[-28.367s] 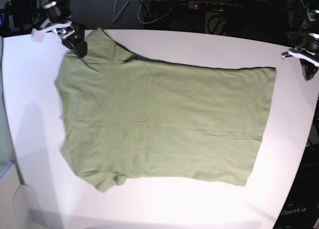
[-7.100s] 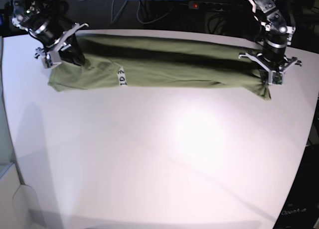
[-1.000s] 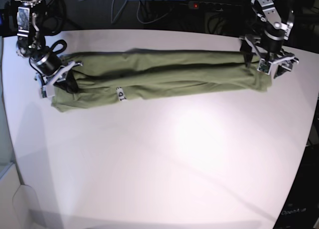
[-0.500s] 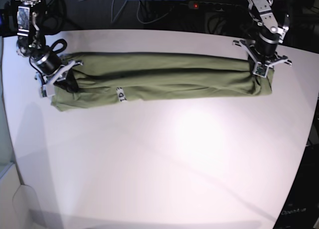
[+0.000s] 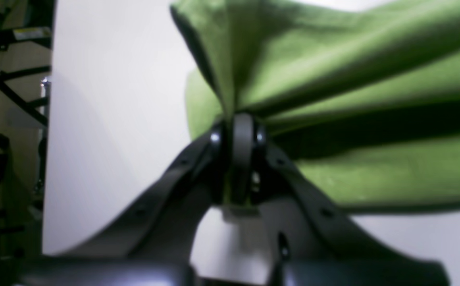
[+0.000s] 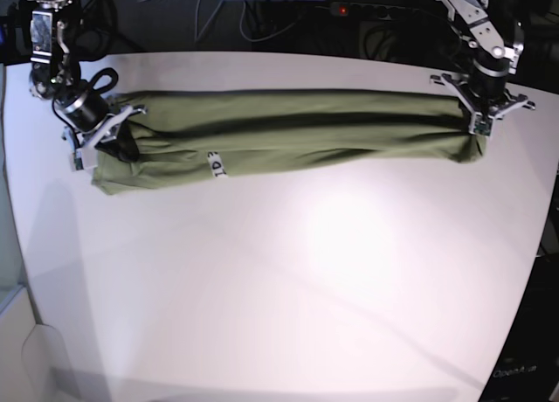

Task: Fold the T-shirt properly
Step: 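Adjust the strip ends with both grippers, straightening the folded edge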

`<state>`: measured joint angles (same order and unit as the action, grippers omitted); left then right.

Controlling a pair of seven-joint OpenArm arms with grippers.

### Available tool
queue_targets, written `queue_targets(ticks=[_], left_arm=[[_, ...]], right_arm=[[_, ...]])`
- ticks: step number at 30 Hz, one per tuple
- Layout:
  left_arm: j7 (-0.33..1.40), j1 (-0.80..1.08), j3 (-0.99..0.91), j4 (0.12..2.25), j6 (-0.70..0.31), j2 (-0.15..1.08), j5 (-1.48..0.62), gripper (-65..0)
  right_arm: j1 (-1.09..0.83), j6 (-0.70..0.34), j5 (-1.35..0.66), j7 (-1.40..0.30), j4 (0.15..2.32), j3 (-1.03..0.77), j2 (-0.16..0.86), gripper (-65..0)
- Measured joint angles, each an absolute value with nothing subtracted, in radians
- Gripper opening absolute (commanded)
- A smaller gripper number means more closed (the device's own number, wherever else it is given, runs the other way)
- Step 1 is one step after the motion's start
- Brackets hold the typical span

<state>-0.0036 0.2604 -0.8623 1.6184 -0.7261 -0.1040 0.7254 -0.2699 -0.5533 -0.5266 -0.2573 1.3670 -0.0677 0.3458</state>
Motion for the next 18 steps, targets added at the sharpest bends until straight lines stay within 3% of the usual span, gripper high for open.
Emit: queue_targets(ticks=[5, 11, 13, 18], left_arm=[[-0.004, 0.26, -0.862, 1.618, -0.726, -0.105, 0.725, -60.2], [0.015, 0.262, -0.868, 1.618, -0.706, -0.103, 0.688, -32.8], [0.015, 0.263, -0.868, 1.618, -0.707, -0.103, 0.661, -26.5], [0.016, 0.263, -0.898, 1.618, -0.706, -0.102, 0.654, -25.6]], right_arm=[[-0.27, -0.553, -0.527, -0.258, 1.367, -0.068, 0.346, -64.6], [-0.27, -0.553, -0.526, -0.257, 1.367, -0.068, 0.346, -64.4], [-0.27, -0.553, -0.526, -0.258, 1.367, -0.068, 0.346, -64.4], [-0.269, -0.553, -0.526, -0.258, 1.367, -0.068, 0.347, -64.4]])
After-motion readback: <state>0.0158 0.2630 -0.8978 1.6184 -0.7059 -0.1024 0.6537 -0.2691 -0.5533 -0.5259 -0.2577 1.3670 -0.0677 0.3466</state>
